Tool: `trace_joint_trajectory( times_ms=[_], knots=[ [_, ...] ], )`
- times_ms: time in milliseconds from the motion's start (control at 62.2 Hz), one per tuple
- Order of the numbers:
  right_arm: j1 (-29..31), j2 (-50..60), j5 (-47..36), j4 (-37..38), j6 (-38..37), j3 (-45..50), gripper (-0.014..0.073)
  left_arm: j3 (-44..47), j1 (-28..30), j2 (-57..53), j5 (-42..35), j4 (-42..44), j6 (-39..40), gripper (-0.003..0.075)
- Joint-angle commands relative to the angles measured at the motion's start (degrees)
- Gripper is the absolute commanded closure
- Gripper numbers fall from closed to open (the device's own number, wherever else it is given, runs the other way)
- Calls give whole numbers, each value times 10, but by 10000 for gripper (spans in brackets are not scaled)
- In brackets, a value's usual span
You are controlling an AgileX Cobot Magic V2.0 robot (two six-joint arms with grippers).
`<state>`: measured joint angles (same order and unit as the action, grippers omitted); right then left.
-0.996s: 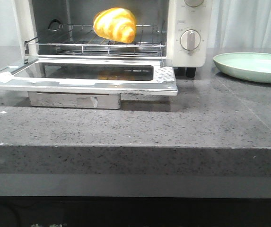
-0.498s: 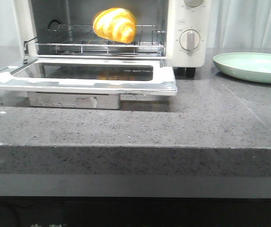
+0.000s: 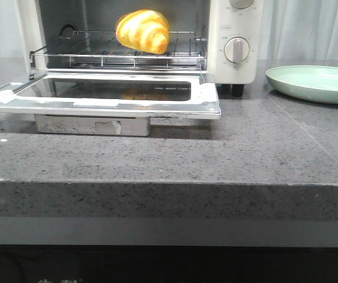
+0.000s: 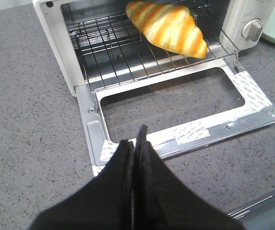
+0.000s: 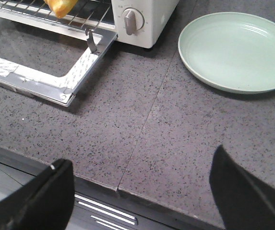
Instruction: Put bread in oven
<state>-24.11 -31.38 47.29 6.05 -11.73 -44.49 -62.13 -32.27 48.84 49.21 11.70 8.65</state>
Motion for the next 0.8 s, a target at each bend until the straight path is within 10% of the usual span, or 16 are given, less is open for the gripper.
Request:
trace_joint_trajectory(
  times_ms=[0,241,562,788],
  knots=[
    [3,-1,-34,4,6,-13,0,-16,1,-3,-35,5,6,738],
    [3,-1,-34,4,6,-13,84,-16,1,-3,-36,5,6,738],
    [3,-1,-34,4,6,-13,719,-16,1,-3,-36,5,6,738],
    [3,-1,-34,4,6,-13,713,-16,1,-3,-36,5,6,738]
  ],
)
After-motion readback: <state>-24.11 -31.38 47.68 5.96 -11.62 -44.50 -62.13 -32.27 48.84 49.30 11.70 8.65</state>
